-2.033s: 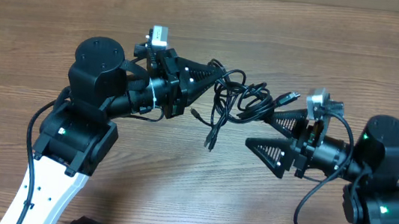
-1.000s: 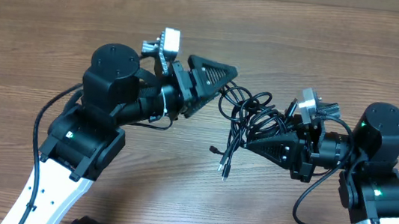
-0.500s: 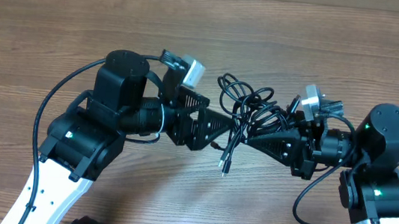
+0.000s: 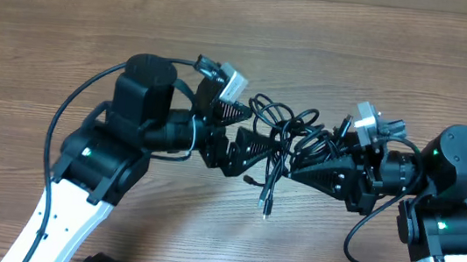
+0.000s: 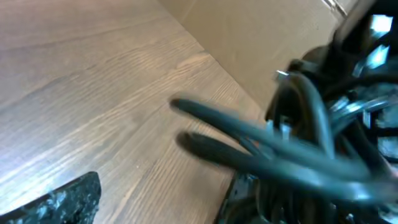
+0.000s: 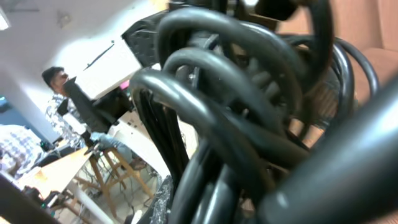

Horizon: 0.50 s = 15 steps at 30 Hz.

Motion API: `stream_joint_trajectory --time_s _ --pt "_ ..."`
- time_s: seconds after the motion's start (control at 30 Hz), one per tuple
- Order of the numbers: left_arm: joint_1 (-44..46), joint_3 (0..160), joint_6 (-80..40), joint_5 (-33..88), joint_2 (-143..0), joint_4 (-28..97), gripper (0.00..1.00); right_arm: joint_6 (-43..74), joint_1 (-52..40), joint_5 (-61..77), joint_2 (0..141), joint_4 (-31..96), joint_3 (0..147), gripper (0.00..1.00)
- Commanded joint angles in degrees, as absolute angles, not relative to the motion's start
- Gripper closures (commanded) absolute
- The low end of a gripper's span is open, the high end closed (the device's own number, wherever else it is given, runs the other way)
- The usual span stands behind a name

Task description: Untangle cables

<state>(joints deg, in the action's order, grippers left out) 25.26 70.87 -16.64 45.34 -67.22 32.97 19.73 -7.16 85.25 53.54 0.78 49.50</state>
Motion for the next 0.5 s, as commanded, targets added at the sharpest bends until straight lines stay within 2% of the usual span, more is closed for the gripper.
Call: stream_joint_trajectory --time_s 0.0,0.23,0.3,0.43,0.47 --pt "25.2 71.9 -20.0 49.1 -70.4 31.0 0.08 19.9 -7.0 88.0 53.2 0.0 50.2 0.96" --pt "26.1 71.9 -22.5 55.2 -74.4 24.1 0.2 19.9 -7.1 88.0 53.2 0.1 50.2 0.96" --pt "26.9 71.9 -22.8 55.6 -74.7 23.0 0.27 19.9 -7.0 88.0 53.2 0.1 50.2 0.96" --pt "28.9 71.9 -22.8 55.5 -74.6 22.0 0.57 19.9 -7.0 88.0 53.2 0.1 50.2 0.96" --pt "29.5 71.9 -22.8 55.6 -74.6 21.8 0.7 19.9 -7.0 88.0 53.2 0.1 50.2 0.96"
